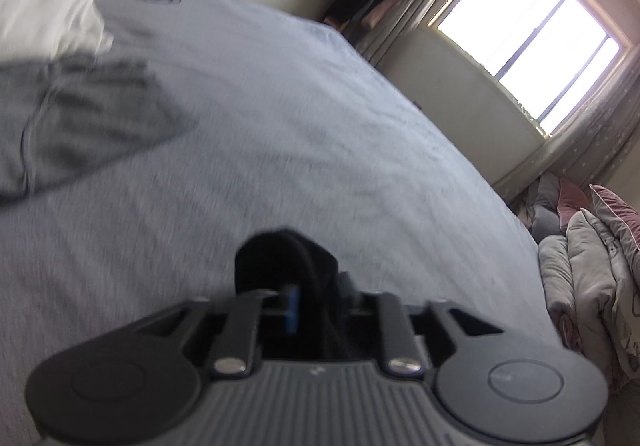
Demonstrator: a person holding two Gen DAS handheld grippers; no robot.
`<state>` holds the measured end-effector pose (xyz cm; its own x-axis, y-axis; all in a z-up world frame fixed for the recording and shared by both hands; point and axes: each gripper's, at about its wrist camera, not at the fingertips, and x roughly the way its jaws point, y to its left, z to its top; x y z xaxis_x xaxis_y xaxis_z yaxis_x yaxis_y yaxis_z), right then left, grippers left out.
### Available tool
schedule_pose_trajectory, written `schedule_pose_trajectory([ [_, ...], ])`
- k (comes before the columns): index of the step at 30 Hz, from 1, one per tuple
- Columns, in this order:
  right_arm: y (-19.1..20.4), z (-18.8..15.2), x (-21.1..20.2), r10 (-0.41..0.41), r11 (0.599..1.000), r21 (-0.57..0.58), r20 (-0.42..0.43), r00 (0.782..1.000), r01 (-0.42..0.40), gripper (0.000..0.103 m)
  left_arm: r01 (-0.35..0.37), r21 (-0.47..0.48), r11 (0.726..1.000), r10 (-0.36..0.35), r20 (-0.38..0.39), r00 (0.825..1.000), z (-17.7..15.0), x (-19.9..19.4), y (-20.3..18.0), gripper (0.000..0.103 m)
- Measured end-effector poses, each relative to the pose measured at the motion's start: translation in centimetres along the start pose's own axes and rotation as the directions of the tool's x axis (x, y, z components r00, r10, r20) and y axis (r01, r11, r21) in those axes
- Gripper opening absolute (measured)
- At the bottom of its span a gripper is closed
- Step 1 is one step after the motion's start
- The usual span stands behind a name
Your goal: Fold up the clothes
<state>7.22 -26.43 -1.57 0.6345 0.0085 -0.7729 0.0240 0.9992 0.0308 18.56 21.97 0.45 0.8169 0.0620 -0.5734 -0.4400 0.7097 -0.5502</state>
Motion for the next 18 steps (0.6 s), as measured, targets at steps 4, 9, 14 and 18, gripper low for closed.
schedule_pose_trajectory([
  [4, -0.3, 0.2, -0.1, 0.010, 0.999, 0.030, -0.008, 1.000, -0.009, 0.061, -0.003, -0.044, 0.999, 0.000, -0.078, 0.997, -1.7, -0.6, 1.3, 0.064],
  [9, -1.9, 0.0, -0.5, 0.048, 0.985, 0.170, -0.020, 0.999, -0.043, 0.061, 0.045, -0.069, 0.997, -0.056, -0.167, 0.984, -4.1, -2.6, 2.0, 0.067],
  [14, -3.4, -0.4, -1.7, 0.049, 0.946, 0.321, -0.039, 0.998, -0.034, 0.061, 0.088, -0.064, 0.994, -0.101, -0.261, 0.960, -6.1, -4.8, 1.5, 0.069],
  [18, -4.0, -0.6, -3.6, 0.060, 0.922, 0.384, -0.032, 0.998, -0.043, 0.061, 0.118, -0.061, 0.991, -0.132, -0.342, 0.930, -8.0, -6.9, 1.0, 0.071],
])
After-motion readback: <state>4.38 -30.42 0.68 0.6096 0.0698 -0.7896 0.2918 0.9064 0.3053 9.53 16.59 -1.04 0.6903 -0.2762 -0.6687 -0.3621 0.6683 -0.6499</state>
